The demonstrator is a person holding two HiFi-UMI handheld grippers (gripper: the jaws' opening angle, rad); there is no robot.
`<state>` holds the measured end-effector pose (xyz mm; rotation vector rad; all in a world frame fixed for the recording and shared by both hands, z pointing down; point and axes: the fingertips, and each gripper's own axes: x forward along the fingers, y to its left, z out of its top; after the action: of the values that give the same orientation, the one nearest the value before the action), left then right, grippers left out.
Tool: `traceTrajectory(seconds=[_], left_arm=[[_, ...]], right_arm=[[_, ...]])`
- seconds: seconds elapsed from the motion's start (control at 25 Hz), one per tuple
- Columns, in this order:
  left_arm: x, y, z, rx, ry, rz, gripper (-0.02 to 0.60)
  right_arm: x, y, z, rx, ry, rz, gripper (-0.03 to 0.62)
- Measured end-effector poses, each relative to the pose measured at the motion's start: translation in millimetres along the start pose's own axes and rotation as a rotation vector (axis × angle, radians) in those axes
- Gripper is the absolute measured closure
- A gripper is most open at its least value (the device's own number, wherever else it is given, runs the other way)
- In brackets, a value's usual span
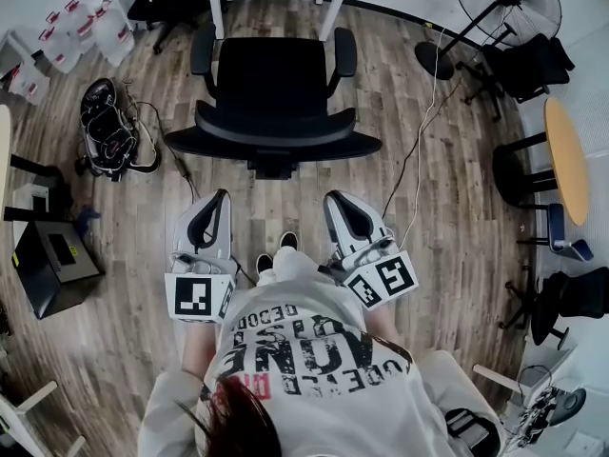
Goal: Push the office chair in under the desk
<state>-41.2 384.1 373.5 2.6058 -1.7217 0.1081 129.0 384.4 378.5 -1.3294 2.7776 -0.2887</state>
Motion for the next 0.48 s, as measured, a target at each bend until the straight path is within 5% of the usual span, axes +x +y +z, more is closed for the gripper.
traceTrajectory(seconds=[0.48], left_arm=[[46.0, 14.8, -6.0, 0.098, 0.032, 0.035, 0.569]], right_arm=[[22.9, -66.6, 1.6, -0.059, 0.057, -0.006, 0.563]])
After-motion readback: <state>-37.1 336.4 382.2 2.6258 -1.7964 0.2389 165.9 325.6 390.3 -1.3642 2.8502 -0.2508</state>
